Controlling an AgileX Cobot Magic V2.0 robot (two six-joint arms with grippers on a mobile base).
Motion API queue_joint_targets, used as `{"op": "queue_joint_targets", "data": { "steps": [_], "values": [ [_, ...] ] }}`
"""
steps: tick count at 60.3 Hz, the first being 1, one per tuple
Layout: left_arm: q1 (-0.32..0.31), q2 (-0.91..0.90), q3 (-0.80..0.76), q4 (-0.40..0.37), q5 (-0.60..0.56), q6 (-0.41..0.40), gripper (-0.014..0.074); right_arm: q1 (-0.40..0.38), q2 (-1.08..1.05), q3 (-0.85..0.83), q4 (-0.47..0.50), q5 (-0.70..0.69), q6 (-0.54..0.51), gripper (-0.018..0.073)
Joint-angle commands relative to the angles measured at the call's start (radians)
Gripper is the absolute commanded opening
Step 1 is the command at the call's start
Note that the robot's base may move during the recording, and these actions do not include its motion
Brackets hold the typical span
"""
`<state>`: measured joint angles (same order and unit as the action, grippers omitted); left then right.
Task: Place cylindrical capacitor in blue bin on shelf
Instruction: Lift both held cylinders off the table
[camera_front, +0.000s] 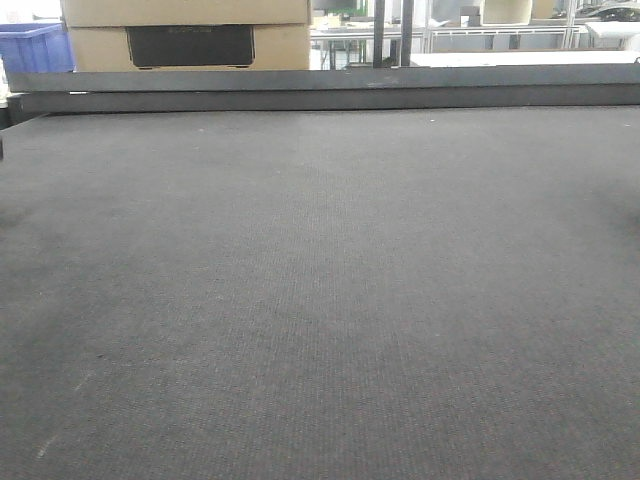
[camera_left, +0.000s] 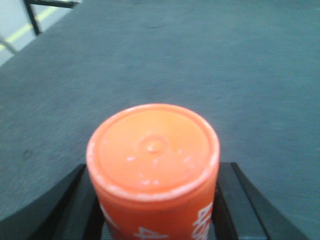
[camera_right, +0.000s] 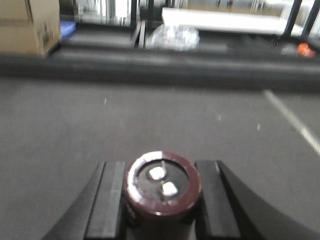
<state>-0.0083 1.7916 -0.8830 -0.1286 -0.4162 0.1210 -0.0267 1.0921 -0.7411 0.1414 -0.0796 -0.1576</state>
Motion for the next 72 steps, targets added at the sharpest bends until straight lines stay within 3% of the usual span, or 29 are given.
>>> {"op": "queue_joint_targets", "data": {
  "steps": [1,2,12,21,39,52,72],
  "values": [
    [-0.013,-0.106,-0.046,0.049,0.198,-0.001,-0.0111,-0.001,-0.010,-0.039,-0.008,0.080,0.002,-0.0162],
    [-0.015,-0.127,-0.064,0.049,0.274,-0.001,-0.0111,-0.001,-0.010,-0.045,-0.008,0.110,0.002,-0.0162],
    [-0.039,-0.287,-0.161,0.051,0.629,-0.001,-0.0111,-0.001,-0.010,-0.103,-0.008,0.302,0.002,-0.0162],
    [-0.072,-0.443,-0.192,0.053,0.794,-0.001,-0.0111,-0.001,-0.018,-0.143,-0.008,0.466,0.002,-0.0162],
    [-0.146,-0.761,-0.186,0.040,1.136,-0.001,-0.0111,0.075,-0.219,-0.143,-0.008,0.601,-0.006,-0.0162],
    [-0.150,-0.957,-0.186,0.040,1.239,-0.001,-0.0111,0.147,-0.370,-0.143,-0.008,0.672,-0.006,-0.0162],
    [-0.150,-1.091,-0.186,0.040,1.272,-0.001,-0.0111,0.156,-0.557,-0.143,-0.001,0.670,-0.006,-0.0162]
  ]
}}
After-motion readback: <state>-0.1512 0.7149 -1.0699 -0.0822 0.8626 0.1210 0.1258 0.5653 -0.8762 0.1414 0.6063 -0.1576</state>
